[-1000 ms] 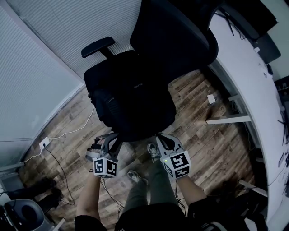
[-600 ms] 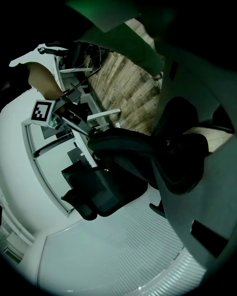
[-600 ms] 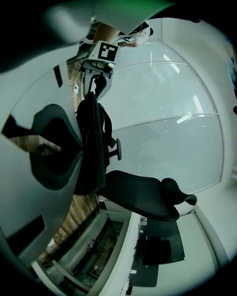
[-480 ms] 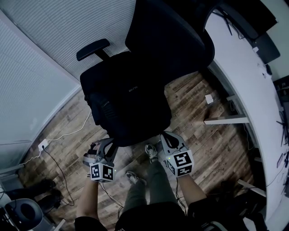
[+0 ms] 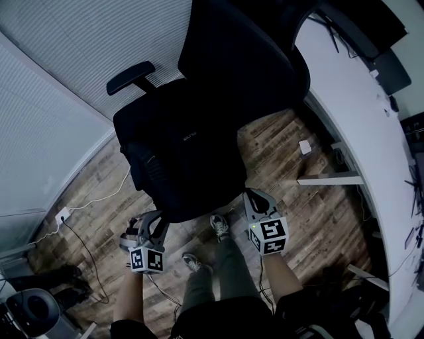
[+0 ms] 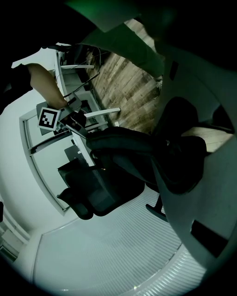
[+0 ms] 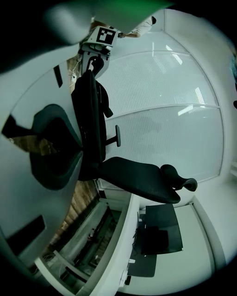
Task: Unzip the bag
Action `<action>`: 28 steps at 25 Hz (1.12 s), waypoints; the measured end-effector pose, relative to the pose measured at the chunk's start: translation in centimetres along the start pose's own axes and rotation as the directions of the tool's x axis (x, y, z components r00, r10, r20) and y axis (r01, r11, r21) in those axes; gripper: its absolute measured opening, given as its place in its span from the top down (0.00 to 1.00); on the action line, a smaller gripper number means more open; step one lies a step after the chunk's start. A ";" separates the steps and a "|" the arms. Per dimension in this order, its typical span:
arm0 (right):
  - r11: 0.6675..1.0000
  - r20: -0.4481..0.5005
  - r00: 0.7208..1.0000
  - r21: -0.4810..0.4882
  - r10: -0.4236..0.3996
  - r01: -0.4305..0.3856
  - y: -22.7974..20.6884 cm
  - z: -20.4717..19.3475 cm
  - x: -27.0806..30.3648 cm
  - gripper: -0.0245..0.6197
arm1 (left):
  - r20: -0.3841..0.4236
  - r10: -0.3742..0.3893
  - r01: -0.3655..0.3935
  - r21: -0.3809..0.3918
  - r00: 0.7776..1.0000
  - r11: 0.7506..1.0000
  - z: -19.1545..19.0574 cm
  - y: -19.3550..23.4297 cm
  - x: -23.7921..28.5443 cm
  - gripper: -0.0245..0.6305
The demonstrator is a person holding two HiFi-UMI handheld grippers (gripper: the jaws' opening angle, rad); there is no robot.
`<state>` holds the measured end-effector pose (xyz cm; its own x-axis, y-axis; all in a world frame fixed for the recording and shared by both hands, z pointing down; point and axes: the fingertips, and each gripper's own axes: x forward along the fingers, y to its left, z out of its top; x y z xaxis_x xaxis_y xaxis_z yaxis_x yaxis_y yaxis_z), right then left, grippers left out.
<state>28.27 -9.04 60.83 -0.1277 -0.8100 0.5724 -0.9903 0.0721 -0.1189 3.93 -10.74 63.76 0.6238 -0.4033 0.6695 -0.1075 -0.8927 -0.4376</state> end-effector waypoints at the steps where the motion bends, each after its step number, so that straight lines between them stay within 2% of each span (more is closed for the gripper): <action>1: 1.000 0.000 1.000 0.000 -0.005 0.005 -0.5 0.1 0.2 0.89 | -0.004 0.001 -0.001 0.001 1.000 1.000 -0.1 0.0 0.0 0.79; 8: 0.999 -0.012 0.999 -0.018 -0.030 0.030 -3.4 0.7 2.1 0.89 | -0.009 0.017 -0.017 -0.027 1.000 0.999 0.1 0.1 0.3 0.79; 20: 1.000 -0.016 0.999 -0.004 -0.028 0.028 -3.3 0.4 2.3 0.89 | -0.035 0.044 -0.045 -0.040 0.998 0.998 0.0 0.3 0.5 0.78; 24: 0.997 -0.005 0.997 -0.031 -0.071 0.071 -3.0 0.5 1.7 0.88 | -0.041 0.033 -0.035 -0.054 0.999 0.998 -0.1 0.0 0.2 0.74; 28: 0.997 0.020 0.996 -0.011 -0.082 0.083 -2.2 0.6 0.8 0.88 | -0.043 0.010 -0.013 -0.055 0.999 0.998 0.1 -0.8 -0.7 0.70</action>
<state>30.42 -10.19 61.02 -0.0444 -0.8248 0.5636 -0.9980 0.0112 -0.0622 3.67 -9.73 63.61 0.5887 -0.4207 0.6902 -0.1578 -0.8973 -0.4123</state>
